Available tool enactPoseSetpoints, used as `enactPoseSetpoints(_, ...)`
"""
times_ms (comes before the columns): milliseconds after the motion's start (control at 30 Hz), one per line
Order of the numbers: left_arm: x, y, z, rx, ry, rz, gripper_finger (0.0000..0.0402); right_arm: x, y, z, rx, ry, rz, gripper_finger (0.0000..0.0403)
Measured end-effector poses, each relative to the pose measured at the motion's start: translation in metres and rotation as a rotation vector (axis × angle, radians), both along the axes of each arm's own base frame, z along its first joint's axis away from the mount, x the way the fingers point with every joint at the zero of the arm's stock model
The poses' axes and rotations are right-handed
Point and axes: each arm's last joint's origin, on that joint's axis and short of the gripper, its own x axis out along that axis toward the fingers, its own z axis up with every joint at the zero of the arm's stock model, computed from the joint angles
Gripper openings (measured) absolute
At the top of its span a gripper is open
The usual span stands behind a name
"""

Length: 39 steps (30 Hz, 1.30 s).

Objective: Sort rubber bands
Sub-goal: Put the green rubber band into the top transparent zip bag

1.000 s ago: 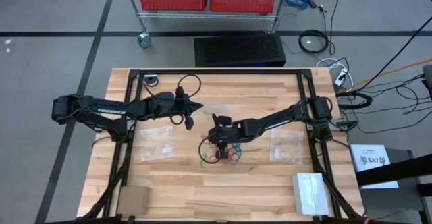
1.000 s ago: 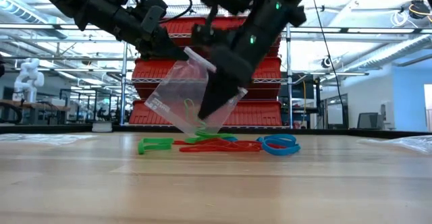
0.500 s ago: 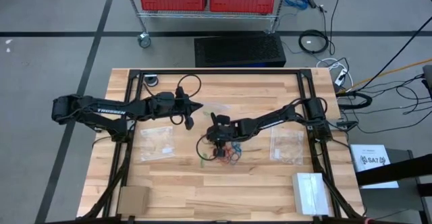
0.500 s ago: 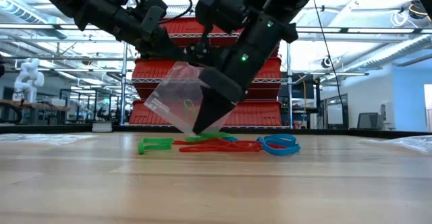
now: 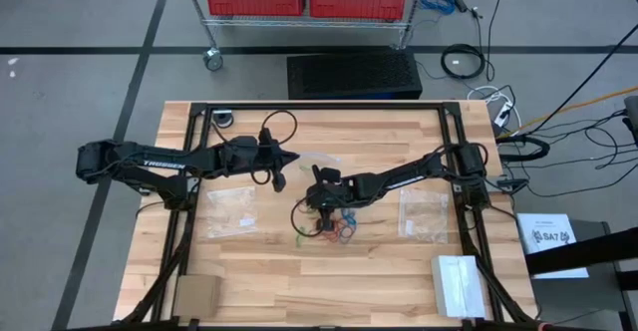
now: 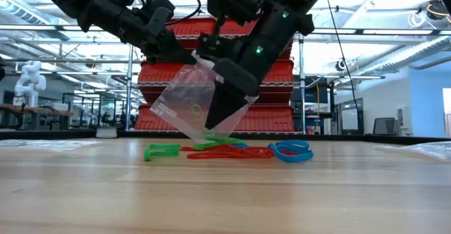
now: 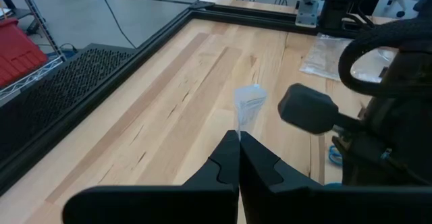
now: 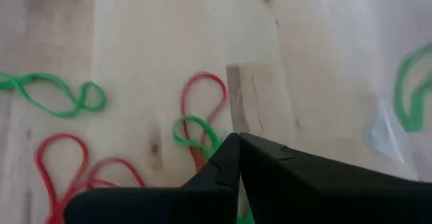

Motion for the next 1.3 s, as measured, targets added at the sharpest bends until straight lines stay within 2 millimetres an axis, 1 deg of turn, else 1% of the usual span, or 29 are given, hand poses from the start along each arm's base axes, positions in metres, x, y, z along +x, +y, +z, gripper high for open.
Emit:
enactPoseSetpoints(133, 0.000, 0.000, 0.000, 0.000, 0.002, 0.001, 0.0000, -0.002, 0.000, 0.000, 0.019, 0.014, -0.031, 0.0012)
enactPoseSetpoints(367, 0.000, 0.000, 0.000, 0.000, 0.002, 0.001, 0.0000, 0.000, 0.003, -0.001, 0.031, -0.003, -0.028, 0.0071)
enactPoseSetpoints(467, 0.000, 0.000, 0.000, 0.000, 0.002, 0.001, 0.0000, 0.001, 0.003, -0.005, 0.032, 0.004, -0.028, 0.0089)
enactPoseSetpoints(567, 0.000, 0.000, 0.000, 0.000, 0.002, 0.001, 0.0000, 0.003, 0.002, -0.012, 0.033, 0.005, -0.032, 0.0093)
enactPoseSetpoints(667, 0.000, 0.000, 0.000, 0.000, 0.002, 0.001, 0.0000, 0.005, 0.001, -0.016, 0.045, 0.001, -0.028, 0.0087)
enactPoseSetpoints(733, 0.000, 0.000, 0.000, 0.000, 0.002, 0.001, 0.0000, 0.005, -0.001, -0.017, 0.046, 0.004, -0.031, 0.0076)
enactPoseSetpoints(900, 0.000, 0.000, -0.001, 0.001, 0.008, 0.001, 0.0000, 0.006, -0.002, -0.013, 0.014, -0.015, -0.026, 0.0013)
enactPoseSetpoints(933, 0.000, 0.000, -0.001, 0.001, 0.008, 0.001, 0.0000, 0.006, -0.001, -0.012, 0.009, -0.017, -0.017, 0.0007)
enactPoseSetpoints(1067, 0.000, 0.000, -0.001, 0.000, 0.011, 0.001, 0.0000, 0.004, 0.001, -0.005, 0.009, -0.029, -0.010, 0.0003)
enactPoseSetpoints(1233, 0.000, 0.000, -0.001, 0.002, 0.013, 0.000, 0.0000, 0.001, 0.000, 0.015, 0.011, -0.068, -0.007, 0.0001)
enactPoseSetpoints(1300, 0.000, 0.000, -0.001, 0.003, 0.012, 0.000, 0.0000, -0.003, -0.001, 0.019, 0.013, -0.052, -0.013, 0.0004)
